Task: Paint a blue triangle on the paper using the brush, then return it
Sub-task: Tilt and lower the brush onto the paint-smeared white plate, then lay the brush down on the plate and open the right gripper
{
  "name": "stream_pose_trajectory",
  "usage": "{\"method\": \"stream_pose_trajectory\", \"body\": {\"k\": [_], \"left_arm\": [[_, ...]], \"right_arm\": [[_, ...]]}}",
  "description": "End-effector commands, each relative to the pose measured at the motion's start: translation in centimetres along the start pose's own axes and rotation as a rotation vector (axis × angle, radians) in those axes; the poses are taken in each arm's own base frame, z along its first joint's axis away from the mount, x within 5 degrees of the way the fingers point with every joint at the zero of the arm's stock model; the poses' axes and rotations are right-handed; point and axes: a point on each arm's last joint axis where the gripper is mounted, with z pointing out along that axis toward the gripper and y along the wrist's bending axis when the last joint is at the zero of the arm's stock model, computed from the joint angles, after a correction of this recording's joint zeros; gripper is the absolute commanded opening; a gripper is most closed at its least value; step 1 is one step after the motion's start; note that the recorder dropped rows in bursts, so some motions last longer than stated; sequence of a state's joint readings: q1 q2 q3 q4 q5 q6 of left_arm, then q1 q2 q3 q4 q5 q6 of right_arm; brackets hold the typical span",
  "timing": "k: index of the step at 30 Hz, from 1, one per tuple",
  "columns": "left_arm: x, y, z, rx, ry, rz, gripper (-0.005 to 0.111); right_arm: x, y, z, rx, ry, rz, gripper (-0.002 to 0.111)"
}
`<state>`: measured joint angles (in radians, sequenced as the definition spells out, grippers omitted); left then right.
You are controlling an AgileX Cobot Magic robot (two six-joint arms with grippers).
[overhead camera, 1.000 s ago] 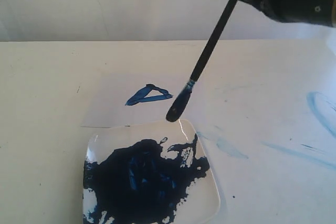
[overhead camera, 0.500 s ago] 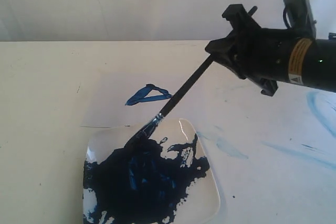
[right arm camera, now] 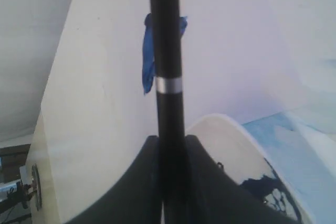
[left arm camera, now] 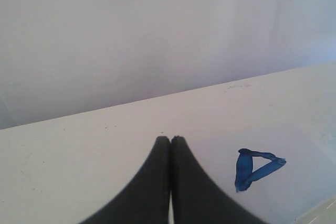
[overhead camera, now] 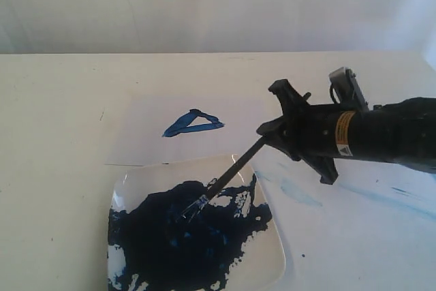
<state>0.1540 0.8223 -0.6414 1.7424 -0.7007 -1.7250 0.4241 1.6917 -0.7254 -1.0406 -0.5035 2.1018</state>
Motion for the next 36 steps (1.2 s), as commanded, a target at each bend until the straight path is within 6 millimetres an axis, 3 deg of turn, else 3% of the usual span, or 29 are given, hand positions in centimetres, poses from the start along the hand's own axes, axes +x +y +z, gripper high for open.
{"method": "stream_pose_trajectory", "body": {"k": [1, 19, 36], "left_arm": [[0.1, -0.2, -0.1, 0.009, -0.001, 0.006, 0.0], [0.1, -0.2, -0.1, 0.015, -0.001, 0.003, 0.0], [0.1, -0.3, -0.1, 0.018, -0.001, 0.003, 0.0]], "right_arm": [[0.0, -1.7, 0.3, 0.056, -0.024, 0.083, 0.0], [0.9, -4.5, 2.4, 0.185, -0.009, 0.153, 0.0], [0.7, -4.8, 2.4, 0.213, -0.025, 0.129, 0.0]]}}
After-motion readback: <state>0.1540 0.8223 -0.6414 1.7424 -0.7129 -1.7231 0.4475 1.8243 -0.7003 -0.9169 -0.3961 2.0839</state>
